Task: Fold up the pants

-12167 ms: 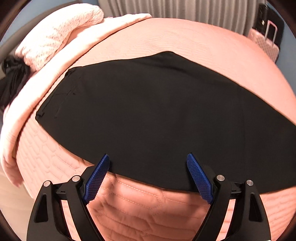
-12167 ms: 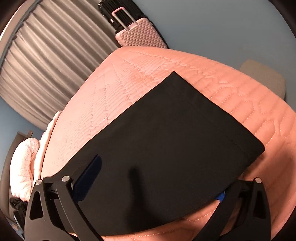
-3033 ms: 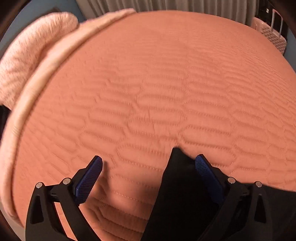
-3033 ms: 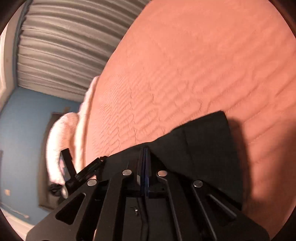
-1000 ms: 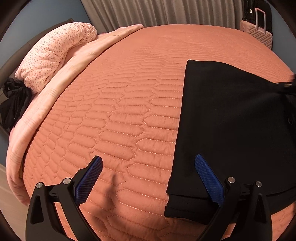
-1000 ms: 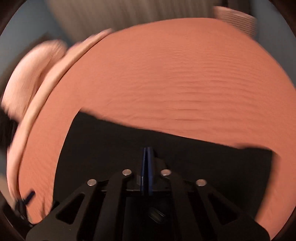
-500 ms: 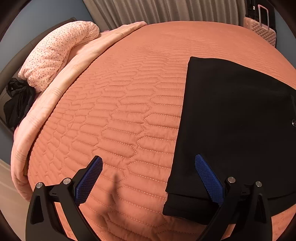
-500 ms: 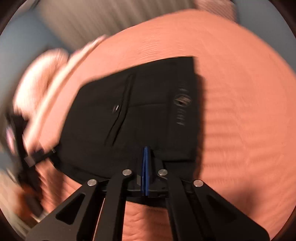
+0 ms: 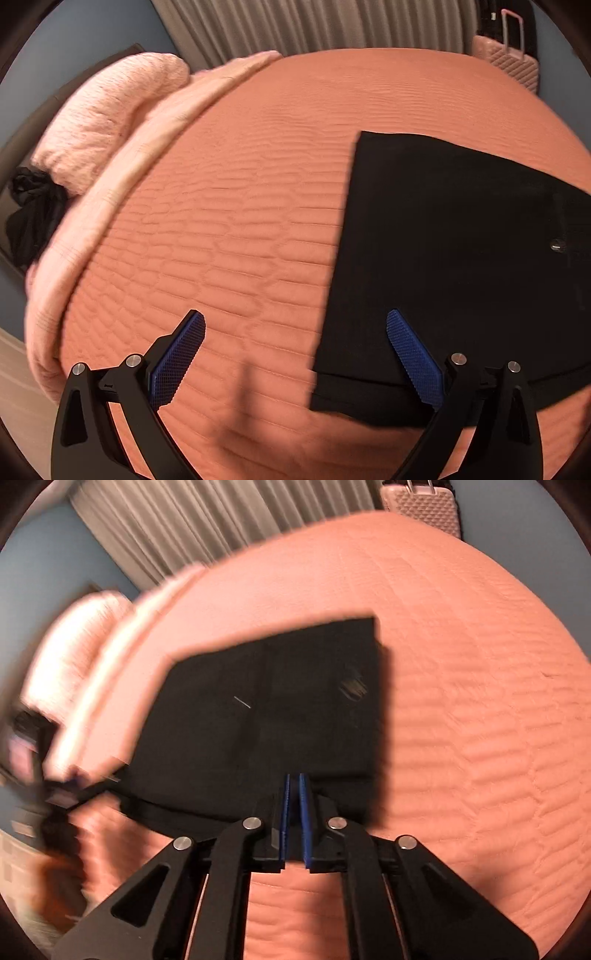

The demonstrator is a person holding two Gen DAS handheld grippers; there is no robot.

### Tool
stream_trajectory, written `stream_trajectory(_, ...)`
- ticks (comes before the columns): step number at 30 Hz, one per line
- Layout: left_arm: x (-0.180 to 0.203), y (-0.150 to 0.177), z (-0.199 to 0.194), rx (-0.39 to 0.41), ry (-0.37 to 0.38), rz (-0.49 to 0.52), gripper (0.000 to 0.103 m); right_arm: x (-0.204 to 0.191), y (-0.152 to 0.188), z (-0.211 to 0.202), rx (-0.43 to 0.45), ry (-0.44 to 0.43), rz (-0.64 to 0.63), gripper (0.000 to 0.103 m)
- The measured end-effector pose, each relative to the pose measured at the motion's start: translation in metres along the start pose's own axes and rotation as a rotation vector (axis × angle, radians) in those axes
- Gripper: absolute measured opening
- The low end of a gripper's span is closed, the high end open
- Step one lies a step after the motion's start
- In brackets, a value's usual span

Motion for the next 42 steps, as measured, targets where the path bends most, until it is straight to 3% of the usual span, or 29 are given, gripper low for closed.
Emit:
stream_trajectory(1,0.010,0.005,0.006,-0.032,0.036,0.020,0.098,0.007,-0.004,-0.008,-0.002,-0.054,0.067,0.000)
stream_trajectory(3,0.014,0.010,0.013,-0.015,0.023,0.034,0.098,0.016,-0.004,-0.025,-0.022,-0.101,0.164,0.001)
stream_trajectory(7,0.001,0.011,0.004,-0.024,0.049,-0.025,0.098,0.034,-0.012,-0.052,0.044,0.042,0.079,0.009)
stream_trajectory(10,-0.004,0.010,-0.004,-0.015,0.059,-0.031,0.098,0.050,-0.018,-0.060,0.036,0.020,0.166,0.009)
stream_trajectory(14,0.001,0.020,0.003,-0.054,0.042,0.002,0.098,0.036,-0.011,-0.062,0.014,0.061,0.014,0.010)
stream_trajectory(16,-0.014,0.026,-0.012,-0.008,0.013,-0.029,0.098,0.005,-0.007,-0.064,0.020,0.070,-0.112,0.011)
stream_trajectory(18,-0.036,0.040,-0.018,-0.007,-0.035,-0.039,0.098,-0.039,0.006,-0.059,0.019,0.058,-0.282,0.029)
stream_trajectory(19,-0.046,0.048,-0.015,-0.028,-0.048,-0.044,0.098,-0.059,0.012,-0.057,0.038,0.059,-0.363,0.066)
stream_trajectory(20,-0.056,0.059,-0.010,-0.066,-0.059,-0.058,0.098,-0.083,0.019,-0.056,0.080,0.048,-0.453,0.088)
stream_trajectory(22,-0.072,0.078,-0.003,-0.112,-0.060,-0.105,0.098,-0.128,0.034,-0.048,0.109,0.012,-0.616,0.087)
stream_trajectory(26,-0.085,0.101,0.009,-0.162,-0.028,-0.180,0.098,-0.213,0.079,-0.009,0.087,-0.015,-0.912,0.067)
stream_trajectory(30,-0.085,0.106,0.009,-0.152,-0.020,-0.164,0.098,-0.253,0.120,0.039,0.060,0.027,-1.169,0.062)
stream_trajectory(34,-0.093,0.107,0.003,-0.120,-0.034,-0.137,0.098,-0.264,0.132,0.077,0.022,0.067,-1.260,0.057)
stream_trajectory(35,-0.096,0.107,0.002,-0.116,-0.029,-0.139,0.098,-0.263,0.133,0.084,0.000,0.072,-1.261,0.045)
stream_trajectory(37,-0.101,0.107,0.004,-0.113,-0.034,-0.148,0.098,-0.264,0.137,0.088,-0.021,0.064,-1.238,0.035)
stream_trajectory(38,-0.104,0.108,0.004,-0.112,-0.037,-0.153,0.098,-0.267,0.139,0.082,-0.019,0.060,-1.242,0.021)
stream_trajectory(39,-0.108,0.109,0.005,-0.110,-0.041,-0.159,0.098,-0.271,0.142,0.072,0.000,0.050,-1.247,0.016)
stream_trajectory(40,-0.113,0.109,0.005,-0.107,-0.046,-0.170,0.098,-0.273,0.148,0.063,0.008,0.012,-1.246,0.001)
stream_trajectory(42,-0.120,0.111,0.008,-0.104,-0.042,-0.191,0.098,-0.258,0.168,0.073,-0.053,0.024,-1.278,0.000)
Point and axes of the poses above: each gripper's, at about its wrist camera, not at the fingertips, and z roughly the way its jaws point, x to its right, y to its underside, the point moved 8 cm from there along z, roughly the way its jaws point, and after that the axes turned 14 degrees about z, right-handed, at the moved point
